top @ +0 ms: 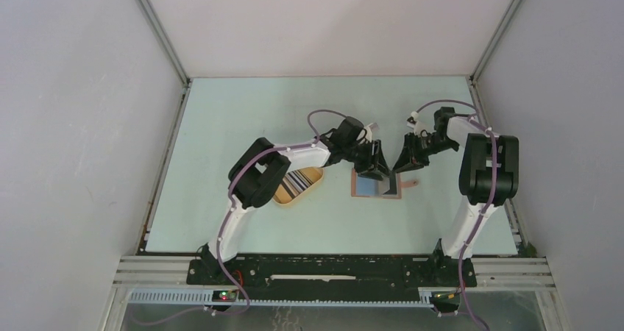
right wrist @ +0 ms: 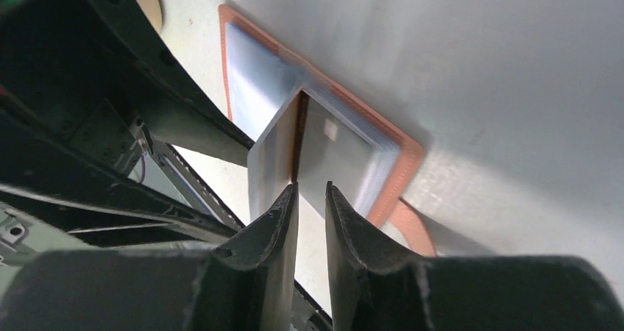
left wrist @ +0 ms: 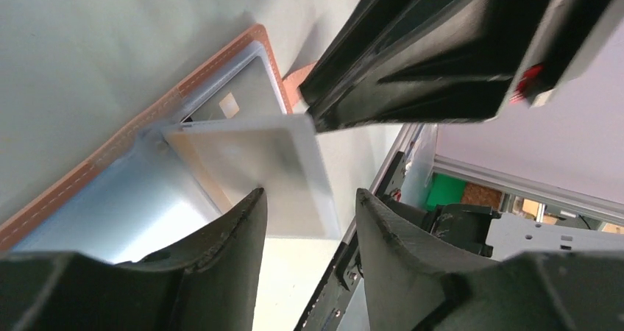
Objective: Put the credit cards into the card holder
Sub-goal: Turn over the card slot in the card holder, then pick up the credit card from the storage box.
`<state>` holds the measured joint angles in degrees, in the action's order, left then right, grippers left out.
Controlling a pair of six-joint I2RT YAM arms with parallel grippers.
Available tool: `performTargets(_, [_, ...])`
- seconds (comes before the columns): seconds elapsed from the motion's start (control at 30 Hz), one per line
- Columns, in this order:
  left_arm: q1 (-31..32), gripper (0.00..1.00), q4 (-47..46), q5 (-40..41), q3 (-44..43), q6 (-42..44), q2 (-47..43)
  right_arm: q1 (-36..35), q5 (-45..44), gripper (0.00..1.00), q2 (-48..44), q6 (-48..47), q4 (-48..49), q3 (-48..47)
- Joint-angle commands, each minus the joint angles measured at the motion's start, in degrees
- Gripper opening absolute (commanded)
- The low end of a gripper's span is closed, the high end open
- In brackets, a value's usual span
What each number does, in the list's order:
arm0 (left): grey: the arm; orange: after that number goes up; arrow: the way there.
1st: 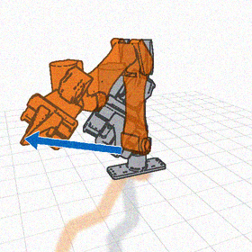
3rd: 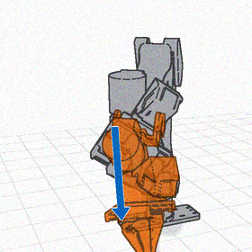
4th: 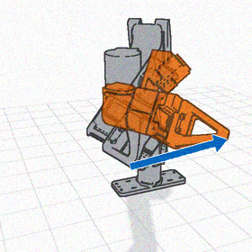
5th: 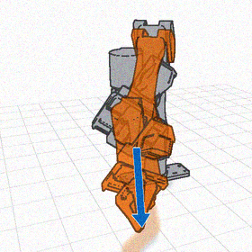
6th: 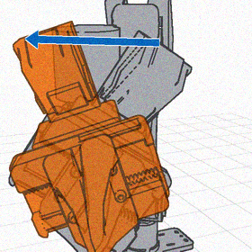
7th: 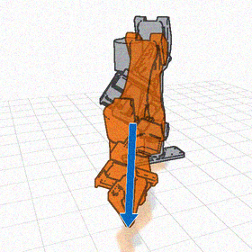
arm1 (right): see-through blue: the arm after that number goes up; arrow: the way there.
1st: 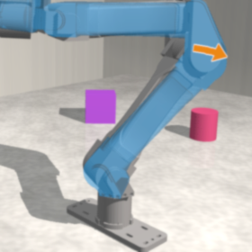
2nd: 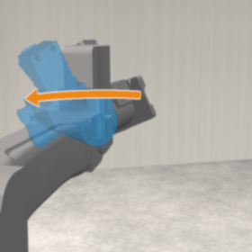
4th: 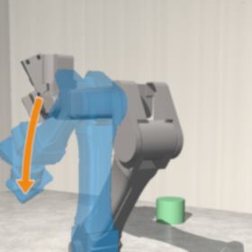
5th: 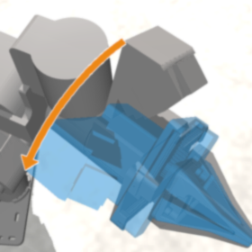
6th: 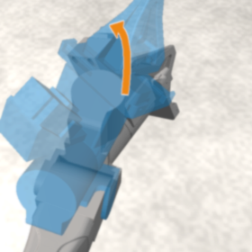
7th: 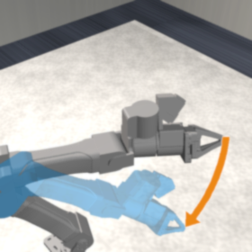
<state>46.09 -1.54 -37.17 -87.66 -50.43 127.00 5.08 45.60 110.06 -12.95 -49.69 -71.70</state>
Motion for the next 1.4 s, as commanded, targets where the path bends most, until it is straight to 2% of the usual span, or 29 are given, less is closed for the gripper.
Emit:
performTargets(0.0, [1.1,0.54,5.8,-3.4,-5.5,2.3,2.5,3.8,1.4,0.28,-2.1,0.9,0.8,-1.2])
performTargets(0.27, [1.2,0.53,6.3,-3.2,-6.0,2.5,2.6,7.1,9.1,0.28,-3.8,-2.9,-1.2,-1.1])
performTargets(0.4, [1.0,0.51,4.4,0.2,-3.2,4.1,-1.5,6.2,13.2,0.28,-4.3,-5.3,-2.5,-0.4])
performTargets(0.53, [0.5,0.50,3.4,5.7,1.4,8.0,-8.3,2.6,11.6,0.27,-3.3,-6.2,-2.7,0.1])
performTargets(0.8, [-1.9,0.48,3.0,20.4,14.2,16.1,-24.9,-2.8,-2.0,0.21,0.3,-2.7,-0.2,0.1])
performTargets(0.93, [-2.4,0.48,4.5,31.5,19.9,21.0,-34.7,-3.1,-8.1,0.20,1.2,-1.7,0.7,0.1])
performTargets(1.17, [-2.3,0.49,6.6,51.5,29.7,26.5,-52.8,-3.2,-7.6,0.20,-0.1,-2.7,0.8,0.1])
performTargets(1.23, [-2.3,0.52,6.6,57.0,33.6,26.6,-58.3,-2.9,-5.4,0.21,-1.7,-3.5,0.7,0.1])
performTargets(1.27, [-2.4,0.58,6.5,59.6,35.0,26.4,-60.7,-2.8,-4.2,0.21,-3.0,-4.3,0.6,0.1])
performTargets(1.37, [-3.3,0.86,6.4,66.6,40.1,23.1,-67.8,-3.2,-0.8,0.22,-8.5,-6.5,1.2,0.0])
